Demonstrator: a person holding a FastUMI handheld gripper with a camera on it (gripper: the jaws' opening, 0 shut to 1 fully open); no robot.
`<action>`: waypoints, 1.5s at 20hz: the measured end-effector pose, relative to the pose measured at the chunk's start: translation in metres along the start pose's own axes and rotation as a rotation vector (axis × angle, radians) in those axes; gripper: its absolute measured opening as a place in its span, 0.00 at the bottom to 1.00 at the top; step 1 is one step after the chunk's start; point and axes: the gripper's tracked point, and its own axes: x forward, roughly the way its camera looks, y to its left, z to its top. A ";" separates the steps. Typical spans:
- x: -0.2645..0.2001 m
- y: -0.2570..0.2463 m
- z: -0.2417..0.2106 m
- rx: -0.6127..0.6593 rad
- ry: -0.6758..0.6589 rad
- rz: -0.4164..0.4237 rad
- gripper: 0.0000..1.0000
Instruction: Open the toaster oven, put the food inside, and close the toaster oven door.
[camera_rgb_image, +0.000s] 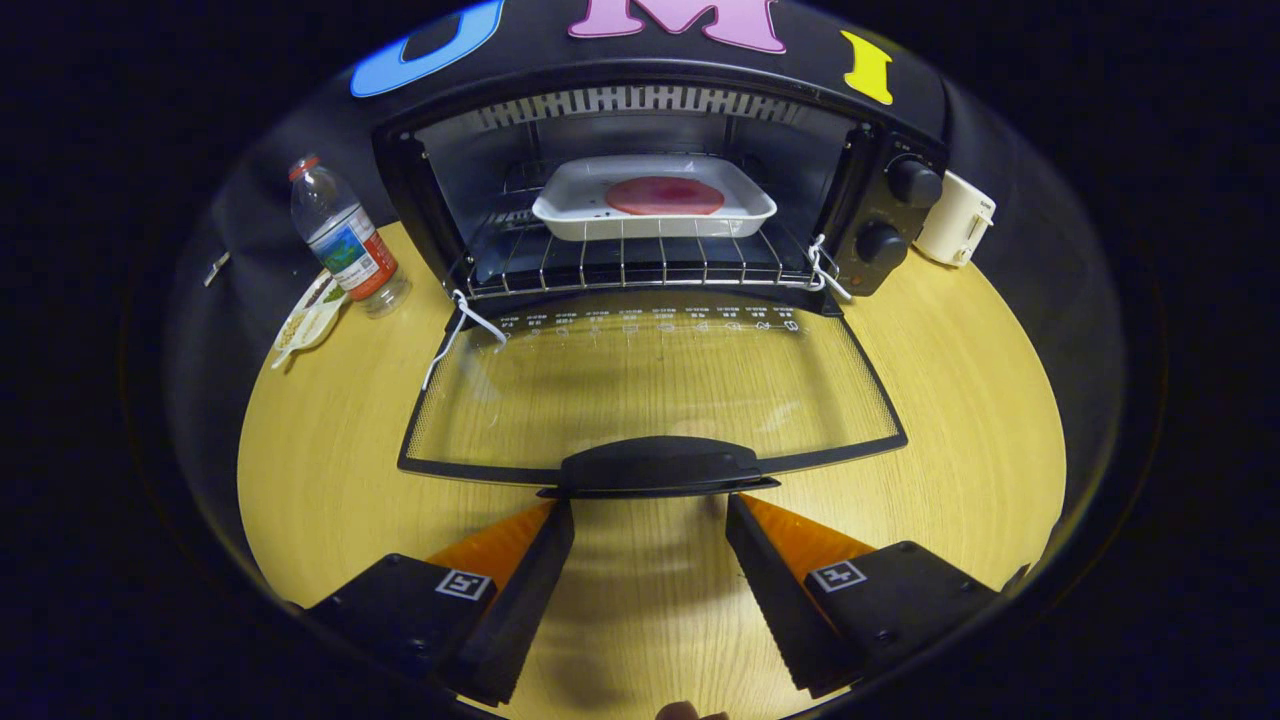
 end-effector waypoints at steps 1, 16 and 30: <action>0.002 0.001 0.000 0.005 0.005 -0.001 0.99; -0.045 -0.001 0.026 0.010 -0.122 0.039 0.99; -0.127 0.001 0.122 -0.024 -0.424 0.061 0.99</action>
